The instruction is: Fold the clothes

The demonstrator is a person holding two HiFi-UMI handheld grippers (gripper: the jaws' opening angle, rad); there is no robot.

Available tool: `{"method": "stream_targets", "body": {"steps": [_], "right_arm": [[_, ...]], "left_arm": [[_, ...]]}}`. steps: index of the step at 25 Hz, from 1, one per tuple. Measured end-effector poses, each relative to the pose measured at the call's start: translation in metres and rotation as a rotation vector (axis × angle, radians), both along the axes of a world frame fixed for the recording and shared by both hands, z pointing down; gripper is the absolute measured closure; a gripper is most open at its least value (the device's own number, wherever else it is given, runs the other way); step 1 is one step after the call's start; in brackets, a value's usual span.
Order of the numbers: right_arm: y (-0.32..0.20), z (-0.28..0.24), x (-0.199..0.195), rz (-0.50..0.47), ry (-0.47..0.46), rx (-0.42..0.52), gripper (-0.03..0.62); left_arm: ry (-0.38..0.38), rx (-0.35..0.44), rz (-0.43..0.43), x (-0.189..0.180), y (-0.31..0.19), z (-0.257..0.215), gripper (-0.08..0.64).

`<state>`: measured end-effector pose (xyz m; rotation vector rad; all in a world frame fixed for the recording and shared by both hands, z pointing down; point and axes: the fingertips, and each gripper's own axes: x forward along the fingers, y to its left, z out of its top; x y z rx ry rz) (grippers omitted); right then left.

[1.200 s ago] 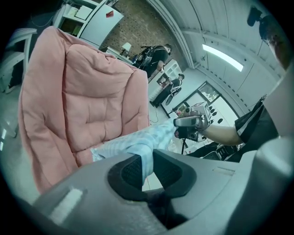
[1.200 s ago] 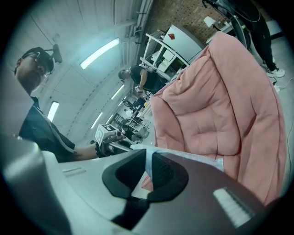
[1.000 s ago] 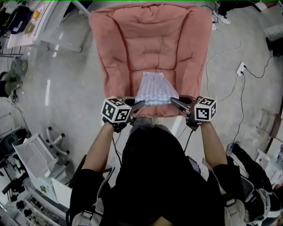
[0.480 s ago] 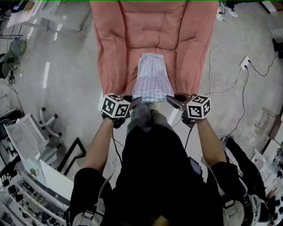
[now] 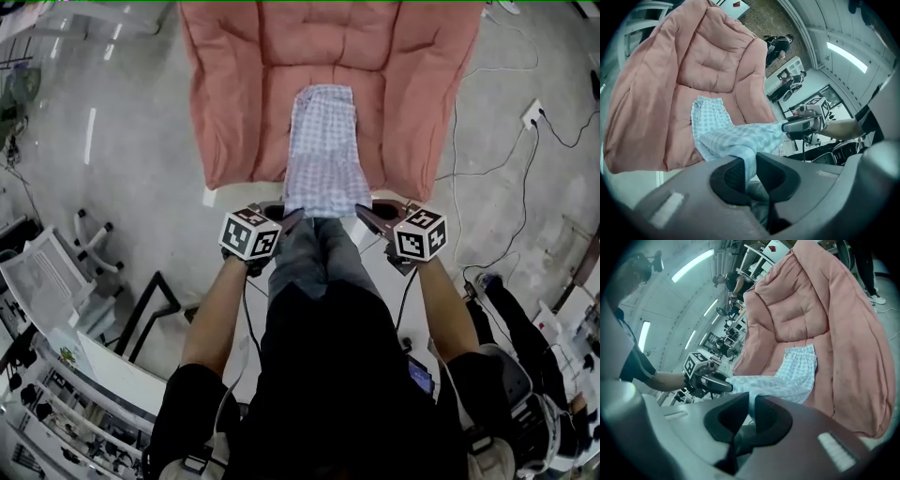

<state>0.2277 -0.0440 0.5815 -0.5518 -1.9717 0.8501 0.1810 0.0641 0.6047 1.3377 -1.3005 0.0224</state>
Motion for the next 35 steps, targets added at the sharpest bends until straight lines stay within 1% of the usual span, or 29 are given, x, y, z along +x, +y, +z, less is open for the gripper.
{"method": "stream_targets", "body": {"steps": [5, 9, 15, 18, 22, 26, 29, 33, 35], "right_arm": [[0.018, 0.034, 0.018, -0.002, 0.034, 0.003, 0.577], [0.035, 0.054, 0.03, -0.005, 0.069, -0.009, 0.577], [0.044, 0.07, 0.037, 0.0, 0.111, -0.039, 0.575], [0.042, 0.072, 0.031, 0.006, 0.109, -0.049, 0.577], [0.028, 0.062, 0.003, 0.054, 0.076, -0.086, 0.577], [0.001, 0.056, -0.036, 0.111, 0.047, -0.108, 0.575], [-0.022, 0.057, -0.067, 0.142, 0.029, -0.087, 0.575], [-0.045, 0.063, -0.105, 0.17, 0.013, -0.03, 0.575], [-0.053, 0.069, -0.121, 0.19, 0.016, -0.003, 0.575]], "left_arm": [[0.005, 0.001, -0.005, 0.017, 0.017, 0.03, 0.52], [0.037, -0.009, -0.007, 0.027, 0.035, 0.046, 0.52], [0.091, -0.021, -0.013, 0.034, 0.041, 0.064, 0.52], [0.102, -0.013, -0.006, 0.03, 0.036, 0.068, 0.52], [0.098, 0.022, -0.006, 0.003, 0.019, 0.056, 0.518], [0.109, 0.065, -0.036, -0.04, -0.003, 0.044, 0.517], [0.111, 0.084, -0.059, -0.073, -0.02, 0.044, 0.517], [0.066, 0.09, -0.049, -0.111, -0.038, 0.049, 0.517], [0.06, 0.096, -0.054, -0.126, -0.045, 0.053, 0.517]]}}
